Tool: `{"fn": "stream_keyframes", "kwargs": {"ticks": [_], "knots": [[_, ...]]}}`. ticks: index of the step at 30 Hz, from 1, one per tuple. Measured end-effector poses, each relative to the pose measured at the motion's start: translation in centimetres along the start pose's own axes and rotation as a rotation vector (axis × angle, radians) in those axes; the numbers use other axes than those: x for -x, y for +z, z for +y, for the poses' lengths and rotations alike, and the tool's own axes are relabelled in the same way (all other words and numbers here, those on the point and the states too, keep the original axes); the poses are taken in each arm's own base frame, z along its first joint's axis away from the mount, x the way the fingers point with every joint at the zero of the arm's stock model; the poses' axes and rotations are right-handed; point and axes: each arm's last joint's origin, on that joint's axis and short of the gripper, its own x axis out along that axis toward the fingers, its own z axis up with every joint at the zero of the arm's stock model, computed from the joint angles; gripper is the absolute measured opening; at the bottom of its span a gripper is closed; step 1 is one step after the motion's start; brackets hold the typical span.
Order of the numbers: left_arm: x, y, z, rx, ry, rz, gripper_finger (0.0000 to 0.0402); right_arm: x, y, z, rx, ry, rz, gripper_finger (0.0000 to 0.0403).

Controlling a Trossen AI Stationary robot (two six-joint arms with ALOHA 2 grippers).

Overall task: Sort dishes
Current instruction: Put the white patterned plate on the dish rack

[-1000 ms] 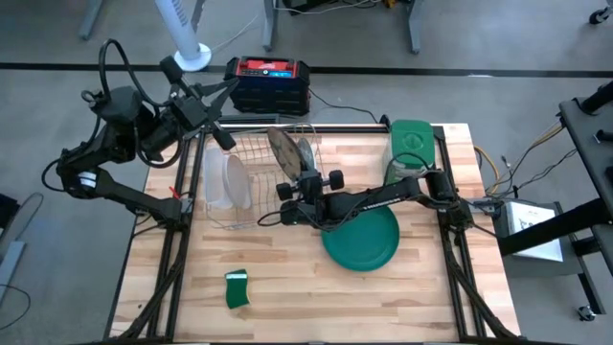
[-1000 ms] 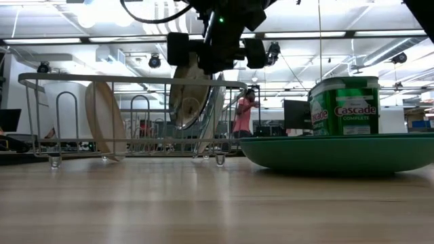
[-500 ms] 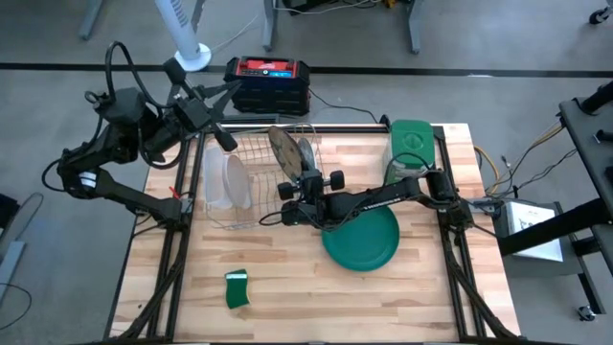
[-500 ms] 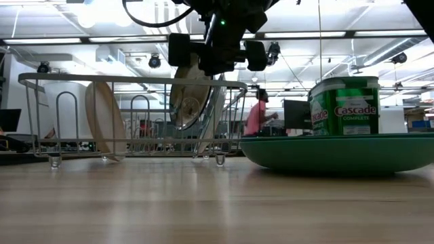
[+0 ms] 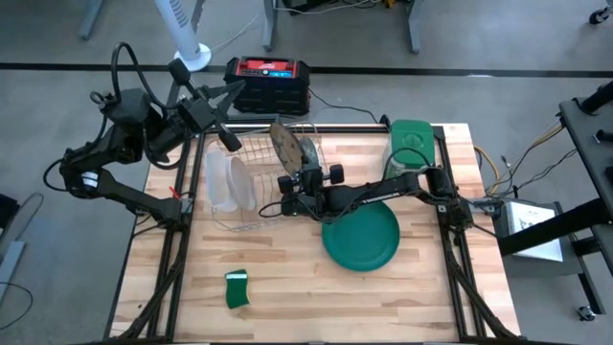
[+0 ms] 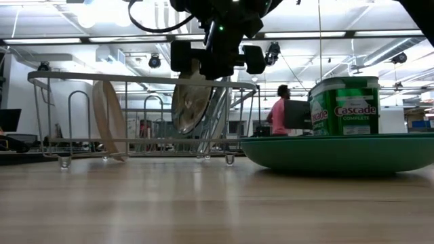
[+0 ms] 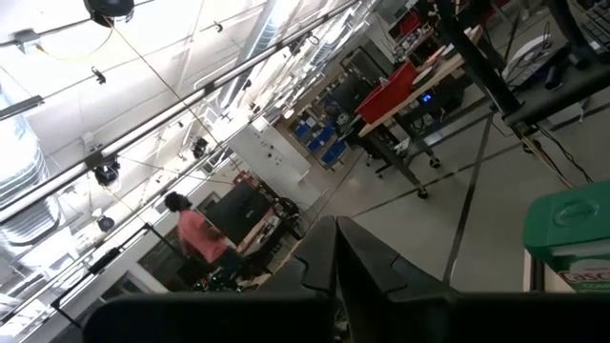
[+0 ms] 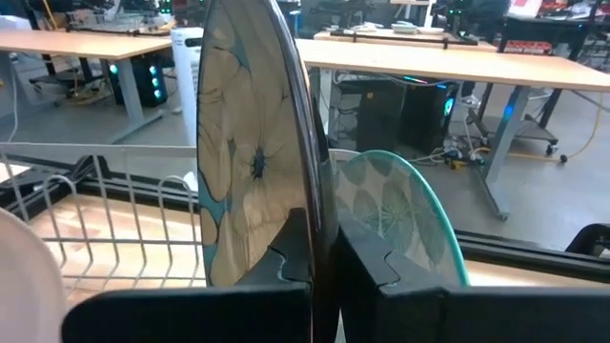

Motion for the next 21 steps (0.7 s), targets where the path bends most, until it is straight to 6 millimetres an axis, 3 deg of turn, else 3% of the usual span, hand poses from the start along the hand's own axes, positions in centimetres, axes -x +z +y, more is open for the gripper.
{"fn": "stream_keyframes", "kwargs": {"ticks": [11,21], "knots": [[-0.02,-0.01,-0.03,-0.002,-0.001,0.001,0.0,-0.03,0.02,0.17,-0.07,0.052,0.052,0.007],[-0.06,-0.02,-0.09,-0.004,-0.004,0.003,0.0,0.06,-0.17,0.43,-0.083,0.103,0.1,0.0066]]}}
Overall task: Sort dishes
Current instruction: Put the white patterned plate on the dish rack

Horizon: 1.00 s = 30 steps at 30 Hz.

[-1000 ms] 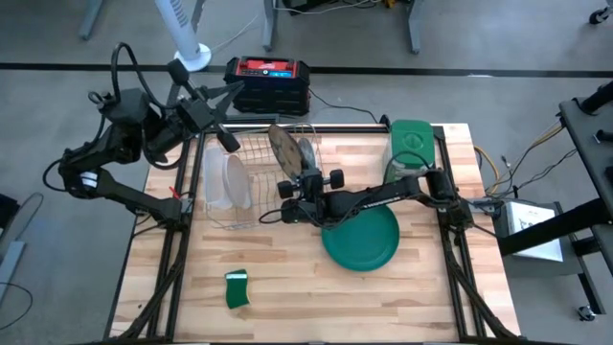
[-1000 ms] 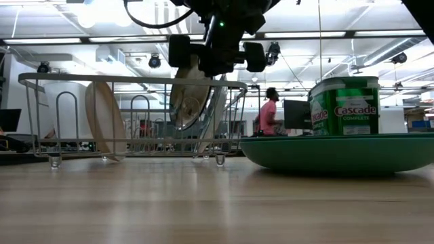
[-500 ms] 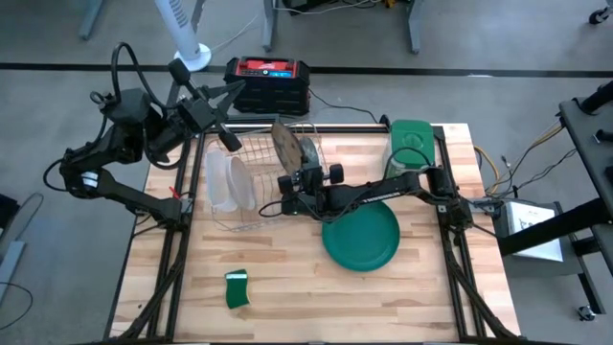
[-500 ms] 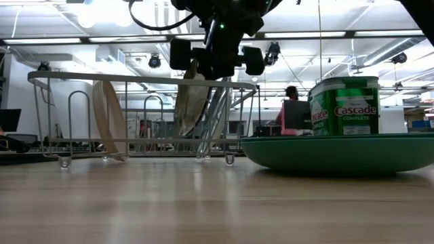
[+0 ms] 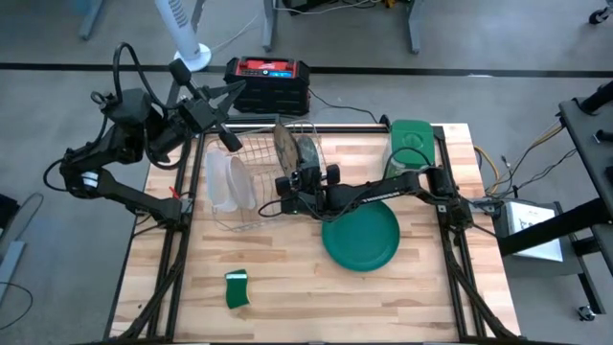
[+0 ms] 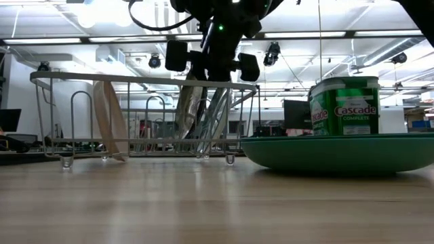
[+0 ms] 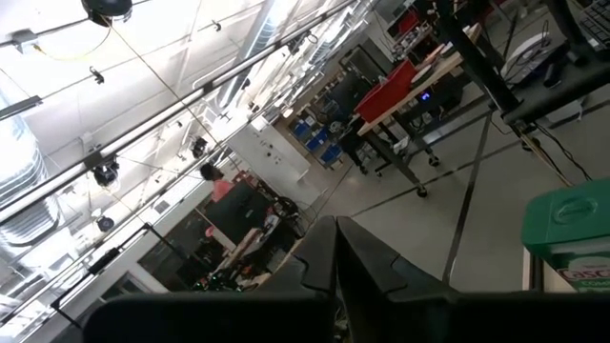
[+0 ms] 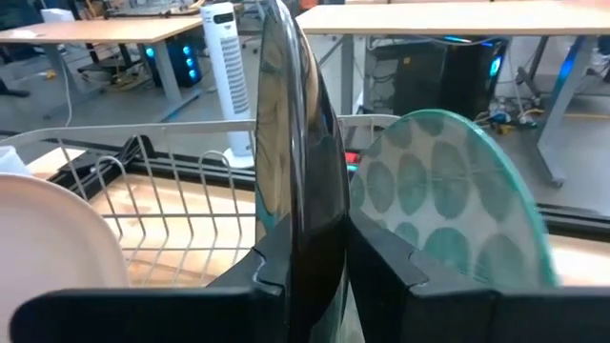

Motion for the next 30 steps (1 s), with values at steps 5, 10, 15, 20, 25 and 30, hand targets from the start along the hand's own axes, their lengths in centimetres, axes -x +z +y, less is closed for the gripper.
{"fn": "stream_keyframes", "kwargs": {"ticks": [5,10,15,20,25,30], "knots": [[0.0,0.0,0.0,-0.001,-0.001,0.001,0.0,0.2,-0.3,0.1,0.009,0.027,0.032,0.0078],[0.0,0.0,0.0,-0.003,-0.003,0.002,0.0,0.2,-0.5,0.2,0.009,0.074,0.088,0.0101],[0.0,0.0,0.0,-0.001,-0.003,0.003,0.0,0.3,-0.5,0.3,0.003,0.076,0.091,0.0124],[0.0,0.0,0.0,-0.001,-0.004,0.003,0.0,0.2,-0.5,0.2,-0.045,0.068,0.085,0.0141],[0.0,0.0,-0.1,-0.002,-0.005,0.004,0.0,0.3,-0.2,0.5,-0.118,0.086,0.108,0.0151],[0.0,0.0,-0.1,-0.003,-0.005,0.004,0.0,0.6,1.1,1.0,-0.2,0.136,0.149,0.0162]]}}
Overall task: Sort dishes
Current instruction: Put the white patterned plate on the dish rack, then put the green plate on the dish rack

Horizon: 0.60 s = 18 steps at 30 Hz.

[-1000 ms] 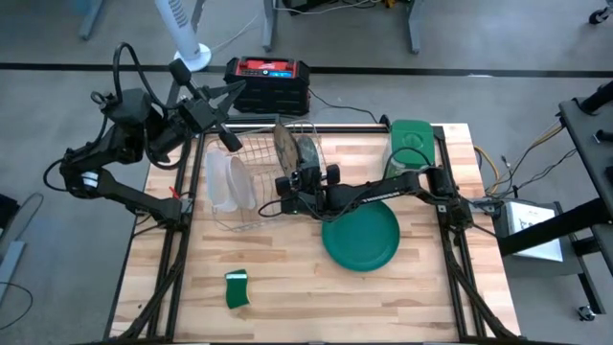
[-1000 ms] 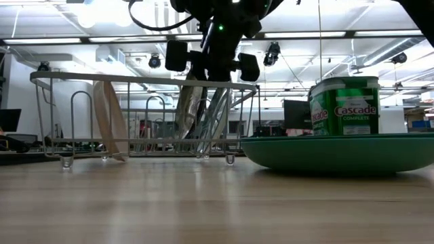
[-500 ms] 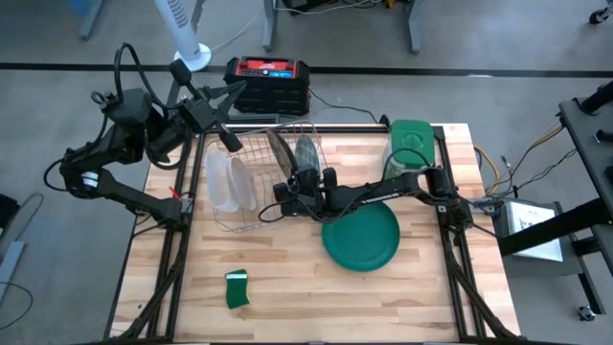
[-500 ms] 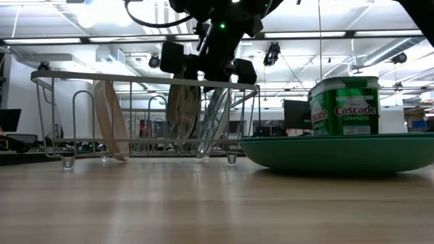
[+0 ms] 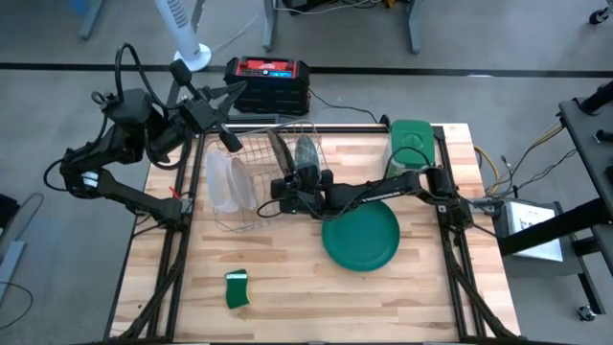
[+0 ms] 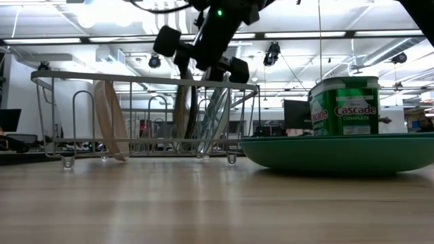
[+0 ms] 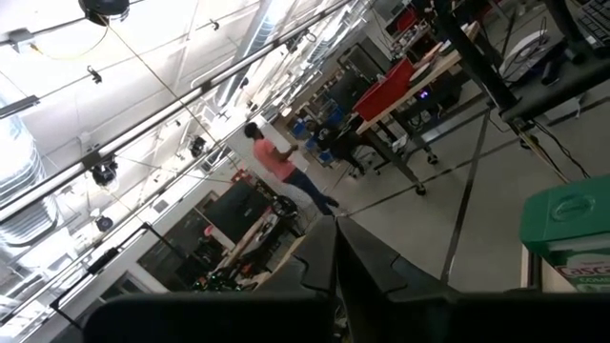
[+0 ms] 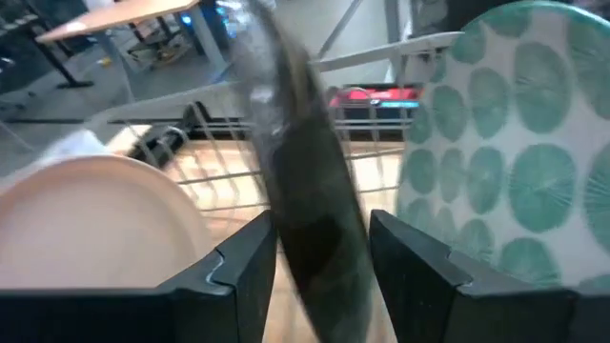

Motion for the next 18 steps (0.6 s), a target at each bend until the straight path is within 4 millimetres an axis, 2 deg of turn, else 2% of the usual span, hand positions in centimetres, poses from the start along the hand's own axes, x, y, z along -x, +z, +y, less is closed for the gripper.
{"fn": "stream_keyframes", "kwargs": {"ticks": [12,18], "knots": [[0.0,-0.1,-0.1,-0.009,-0.008,0.007,0.0,1.2,1.7,0.7,0.042,-0.012,0.082,0.0155],[0.0,-0.1,-0.1,-0.009,-0.008,0.007,0.0,2.8,2.6,1.0,0.057,-0.032,0.174,0.0151]]}}
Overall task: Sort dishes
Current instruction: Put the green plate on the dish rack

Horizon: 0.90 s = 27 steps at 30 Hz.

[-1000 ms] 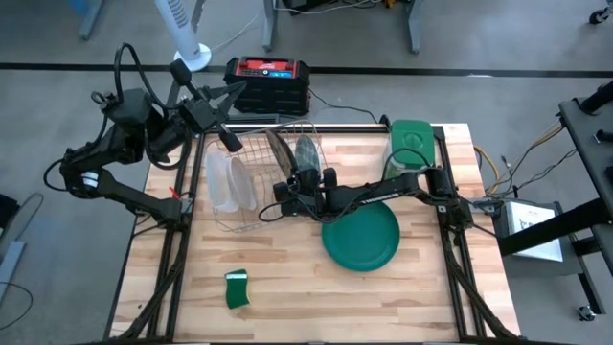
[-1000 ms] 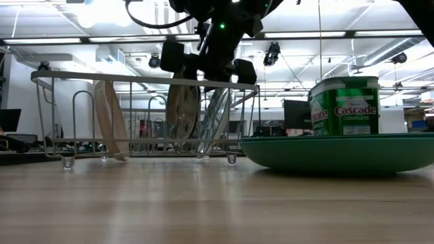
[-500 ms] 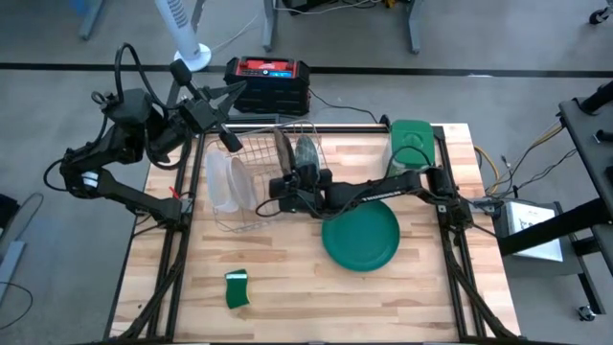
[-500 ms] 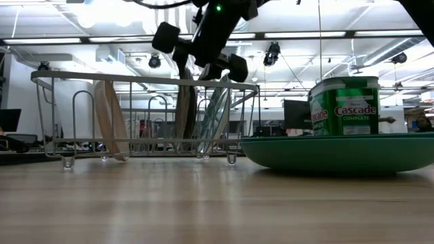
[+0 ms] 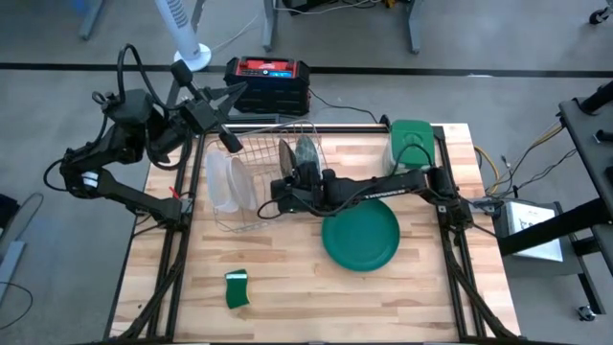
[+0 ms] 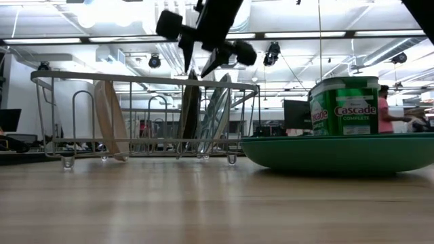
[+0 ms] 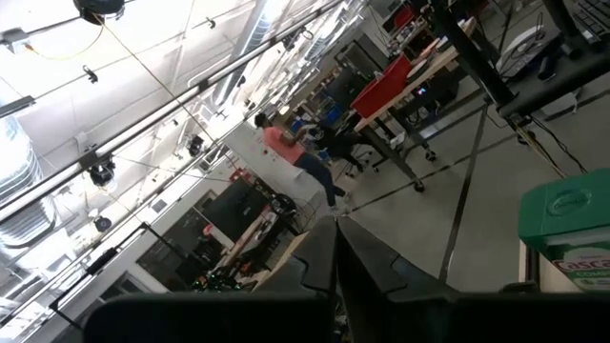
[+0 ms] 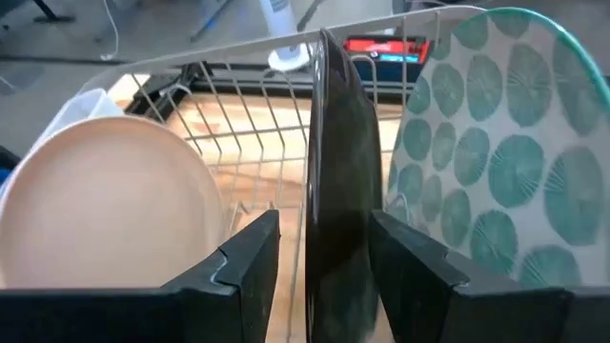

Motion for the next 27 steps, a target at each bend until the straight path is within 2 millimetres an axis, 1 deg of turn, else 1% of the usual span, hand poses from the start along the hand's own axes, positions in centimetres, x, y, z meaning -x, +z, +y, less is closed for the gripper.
{"fn": "stream_keyframes", "kwargs": {"ticks": [3,7,10,13,18,19,21,22,24,27], "knots": [[0.0,0.0,0.0,0.0,0.0,0.0,0.0,1.1,0.8,0.1,0.028,-0.016,0.018,0.0156],[0.0,0.0,0.0,0.0,0.0,0.0,0.0,2.3,2.5,0.3,0.063,-0.025,0.025,0.0163],[0.0,0.0,0.0,0.0,0.0,0.0,0.0,3.4,3.8,0.2,0.139,-0.039,0.041,0.0167],[0.0,0.0,0.0,-0.002,-0.002,0.001,0.0,5.1,5.4,-0.6,0.244,-0.094,0.07,0.0167],[0.0,-0.3,-0.4,-0.035,-0.043,0.026,0.0,7.9,8.0,-2.7,0.445,-0.209,0.134,0.0163],[0.0,-0.5,-0.7,-0.05,-0.071,0.029,0.0,8.3,8.3,-2.7,0.483,-0.184,0.14,0.0162],[0.1,-0.9,-1.3,-0.093,-0.157,0.04,0.0,9.5,9.2,-3.1,0.585,-0.105,0.208,0.0158],[0.2,-1.3,-1.7,-0.118,-0.216,0.052,0.0,10.0,9.5,-3.2,0.598,-0.063,0.232,0.0156],[0.5,-2.0,-2.6,-0.146,-0.338,0.086,0.0,11.3,10.5,-4.2,0.625,-0.045,0.261,0.0152],[1.1,-3.1,-3.9,-0.134,-0.529,0.144,0.0,12.9,11.5,-5.5,0.648,0.014,0.288,0.0145]]}}
